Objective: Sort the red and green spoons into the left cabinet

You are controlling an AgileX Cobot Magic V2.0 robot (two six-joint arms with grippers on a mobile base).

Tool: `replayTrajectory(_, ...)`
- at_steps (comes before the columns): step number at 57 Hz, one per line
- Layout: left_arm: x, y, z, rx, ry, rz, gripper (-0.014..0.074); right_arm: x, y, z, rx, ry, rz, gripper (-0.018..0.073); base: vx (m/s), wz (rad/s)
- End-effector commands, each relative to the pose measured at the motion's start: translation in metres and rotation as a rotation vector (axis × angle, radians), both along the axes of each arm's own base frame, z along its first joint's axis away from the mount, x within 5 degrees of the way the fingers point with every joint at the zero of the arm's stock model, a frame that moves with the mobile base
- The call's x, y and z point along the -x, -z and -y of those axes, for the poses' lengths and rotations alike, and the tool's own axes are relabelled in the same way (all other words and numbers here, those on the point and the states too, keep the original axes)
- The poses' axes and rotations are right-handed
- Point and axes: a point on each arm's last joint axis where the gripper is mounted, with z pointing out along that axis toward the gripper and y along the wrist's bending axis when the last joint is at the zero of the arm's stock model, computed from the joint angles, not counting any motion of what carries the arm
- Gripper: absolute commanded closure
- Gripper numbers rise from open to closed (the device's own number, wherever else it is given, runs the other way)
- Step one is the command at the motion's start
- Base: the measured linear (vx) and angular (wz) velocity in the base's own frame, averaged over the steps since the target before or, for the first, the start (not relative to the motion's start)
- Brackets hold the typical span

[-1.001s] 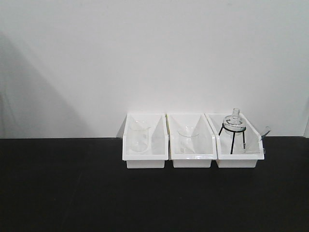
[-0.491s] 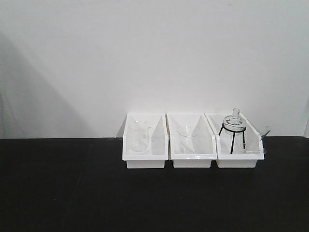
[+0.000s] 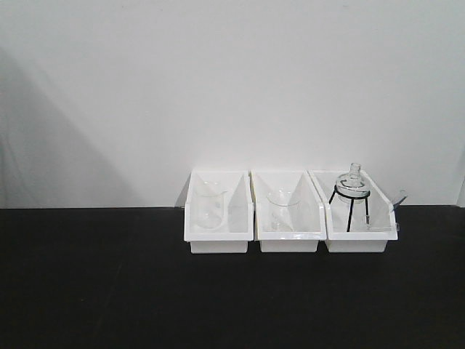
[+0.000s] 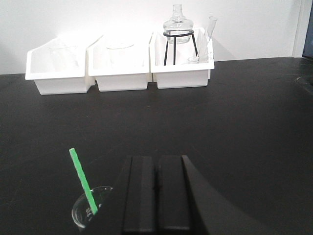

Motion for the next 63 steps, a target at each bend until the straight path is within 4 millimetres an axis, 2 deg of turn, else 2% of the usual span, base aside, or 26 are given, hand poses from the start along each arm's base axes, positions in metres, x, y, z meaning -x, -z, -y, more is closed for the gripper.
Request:
replayTrajectory(1,0.001,-0.006,-0.002,0.016,-0.017,0.112,0.0597,-0.001,-0.01,0.001,-0.013,0.009,0.123,0.0562,0.0,0.0)
replayTrajectory(12,0.002,-0.016,-0.003,0.082,-0.023,0.175,0.0597,0.0,-0.026,0.001,-0.024,0.016,0.272,0.0562,0.0,0.0)
replayTrajectory(16,0.004,-0.023,-0.003,0.091,-0.021,0.194,0.0597,0.002,-0.039,0.002,-0.024,0.017,0.322,0.0562,0.0,0.0)
replayTrajectory(24,0.01,-0.054,-0.003,0.082,-0.015,0.254,0.0597,0.008,-0.072,0.002,-0.016,0.015,0.37,0.0562,0.0,0.0)
replayTrajectory(31,0.006,-0.088,-0.002,0.082,-0.011,0.257,0.0597,0.006,-0.111,0.001,0.024,0.012,0.351,0.0562,0.0,0.0)
replayTrajectory(39,-0.018,-0.123,0.001,0.069,-0.005,0.154,0.0597,-0.017,-0.146,-0.001,0.062,0.006,0.249,0.0562,0.0,0.0)
replayTrajectory(47,-0.054,-0.138,0.004,0.057,-0.001,0.012,0.0597,-0.051,-0.163,-0.003,0.061,0.0,0.142,0.0562,0.0,0.0)
replayTrajectory(55,-0.084,-0.138,0.006,0.05,-0.004,-0.076,0.0597,-0.081,-0.158,-0.005,0.068,-0.004,0.036,0.0562,0.0,0.0)
replayTrajectory(63,-0.103,-0.13,0.008,0.046,-0.01,-0.132,0.0596,-0.096,-0.149,-0.006,0.061,-0.005,-0.034,0.0559,0.0,0.0)
